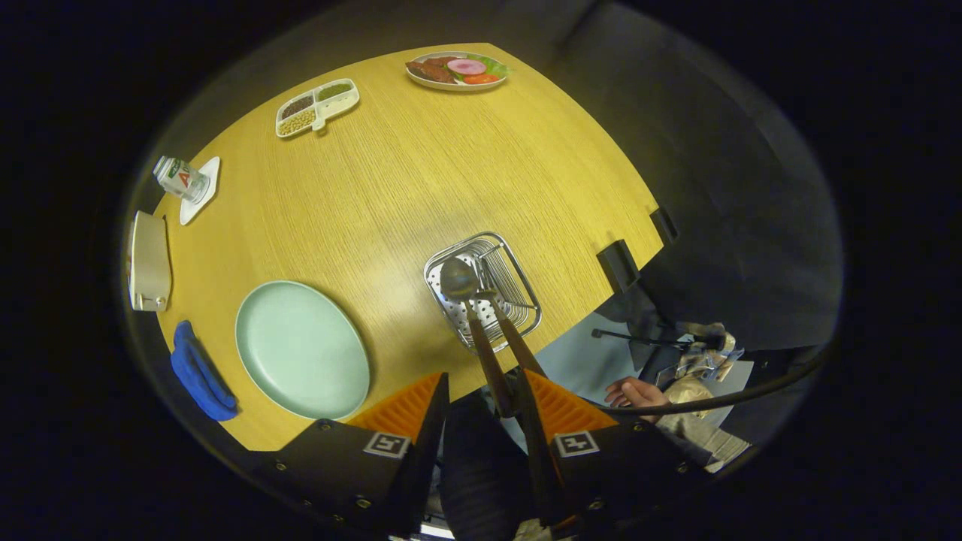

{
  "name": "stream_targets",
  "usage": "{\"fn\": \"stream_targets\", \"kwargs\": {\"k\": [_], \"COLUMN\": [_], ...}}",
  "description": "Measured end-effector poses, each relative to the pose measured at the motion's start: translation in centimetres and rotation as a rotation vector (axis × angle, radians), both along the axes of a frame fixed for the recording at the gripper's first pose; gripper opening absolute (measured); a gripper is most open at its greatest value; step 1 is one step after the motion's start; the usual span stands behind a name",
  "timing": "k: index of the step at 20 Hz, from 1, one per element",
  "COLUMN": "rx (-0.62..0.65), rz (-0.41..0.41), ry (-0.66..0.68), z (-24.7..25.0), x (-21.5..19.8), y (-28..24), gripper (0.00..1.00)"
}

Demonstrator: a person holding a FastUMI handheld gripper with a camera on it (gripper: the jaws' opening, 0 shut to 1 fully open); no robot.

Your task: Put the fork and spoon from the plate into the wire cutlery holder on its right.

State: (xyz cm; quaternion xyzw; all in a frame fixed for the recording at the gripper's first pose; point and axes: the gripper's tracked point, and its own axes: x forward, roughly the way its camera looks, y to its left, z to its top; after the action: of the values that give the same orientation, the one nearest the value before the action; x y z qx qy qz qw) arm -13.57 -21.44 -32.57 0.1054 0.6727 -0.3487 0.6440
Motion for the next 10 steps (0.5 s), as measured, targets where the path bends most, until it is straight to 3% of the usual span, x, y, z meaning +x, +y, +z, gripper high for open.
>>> {"fn": "stream_targets", "kwargs": {"k": [1,10], "rx": [0.003,0.008], "rz": [0.0,0.026], "ry": [-0.013,-0.032], "z": [0.0,-0.51], "x": [0.27,0.53], "y": [0.1,0.63], "gripper": [0.63,0.63]}}
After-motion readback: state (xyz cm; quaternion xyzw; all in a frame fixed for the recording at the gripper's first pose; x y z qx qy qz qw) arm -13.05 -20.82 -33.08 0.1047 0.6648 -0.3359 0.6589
